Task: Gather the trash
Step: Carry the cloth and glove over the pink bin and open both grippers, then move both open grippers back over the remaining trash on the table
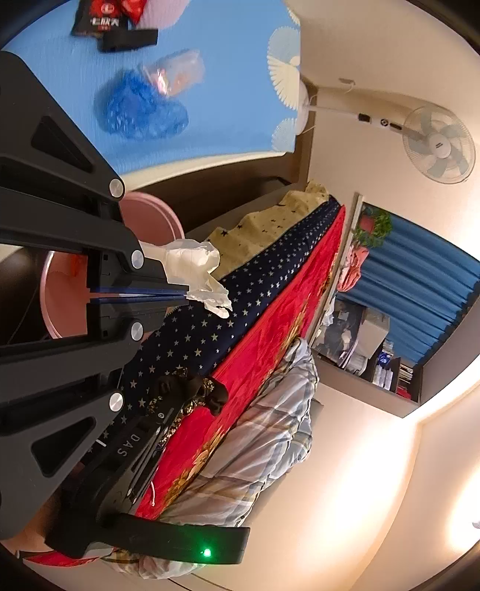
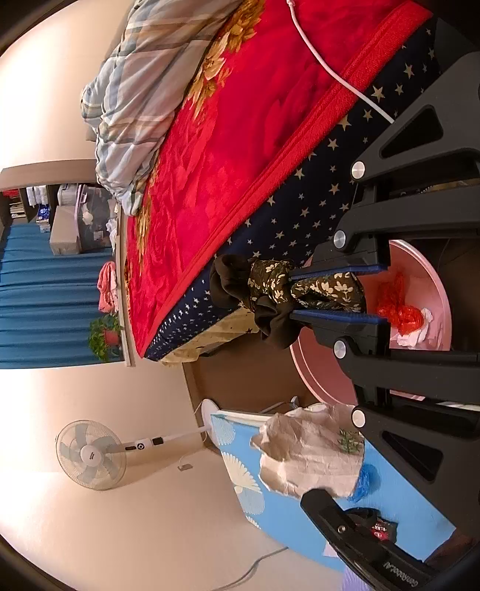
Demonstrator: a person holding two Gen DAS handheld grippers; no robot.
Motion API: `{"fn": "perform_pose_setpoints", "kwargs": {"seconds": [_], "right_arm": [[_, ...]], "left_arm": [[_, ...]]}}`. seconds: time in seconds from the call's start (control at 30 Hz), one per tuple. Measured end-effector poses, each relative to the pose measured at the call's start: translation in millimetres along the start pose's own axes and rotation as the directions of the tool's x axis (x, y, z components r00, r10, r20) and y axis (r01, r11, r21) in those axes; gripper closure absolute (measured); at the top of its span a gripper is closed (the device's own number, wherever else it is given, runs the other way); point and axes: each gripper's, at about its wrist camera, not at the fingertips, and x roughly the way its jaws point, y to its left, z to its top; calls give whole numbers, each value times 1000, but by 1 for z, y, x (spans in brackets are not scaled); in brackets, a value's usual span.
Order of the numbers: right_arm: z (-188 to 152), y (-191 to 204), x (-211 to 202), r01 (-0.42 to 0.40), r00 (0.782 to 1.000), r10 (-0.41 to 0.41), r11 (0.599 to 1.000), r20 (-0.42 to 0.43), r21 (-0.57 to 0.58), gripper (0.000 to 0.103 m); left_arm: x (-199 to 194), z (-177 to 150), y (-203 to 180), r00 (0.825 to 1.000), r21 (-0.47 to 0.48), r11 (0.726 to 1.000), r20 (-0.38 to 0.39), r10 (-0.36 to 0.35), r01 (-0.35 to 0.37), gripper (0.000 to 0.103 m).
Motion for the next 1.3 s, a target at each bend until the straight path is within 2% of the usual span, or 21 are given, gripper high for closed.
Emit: {"fn": "perform_pose_setpoints", "kwargs": {"seconds": [0.27, 0.37, 0.4, 0.43, 0.47, 0.8, 1.1, 1.3], "right_arm": [[0, -2, 10, 6, 1000, -6, 1000, -17, 4, 85], [0, -2, 14, 11, 1000, -11, 1000, -28, 3, 70], [-1, -3, 16, 16, 999, -16, 1000, -35, 11, 59], [-1, -4, 16, 19, 999, -18, 1000, -34, 18, 56], [-1, -5, 16, 22, 999, -21, 999, -33, 25, 56], [-2, -3, 7, -1, 1000, 1, 1000, -3, 23, 56], [-8, 21, -12, -72, 997, 73, 997, 24, -16, 56], [-12, 52, -22, -149, 988, 151, 988, 36, -48, 56]], "left_arm": [[23, -6, -1, 999, -13, 1000, -42, -15, 14, 102], [32, -9, 1, 997, -27, 1000, -77, -17, 15, 101], [34, -10, 4, 996, -37, 999, -86, -12, 8, 99], [34, -11, 6, 996, -41, 999, -90, -3, 0, 96], [34, -11, 8, 996, -47, 999, -92, 10, -14, 92], [19, -10, 20, 995, -47, 997, -84, 59, -63, 91], [-21, -1, 40, 992, -56, 991, -24, 120, -122, 91], [-48, 1, 61, 981, -61, 979, 10, 195, -194, 91]]}}
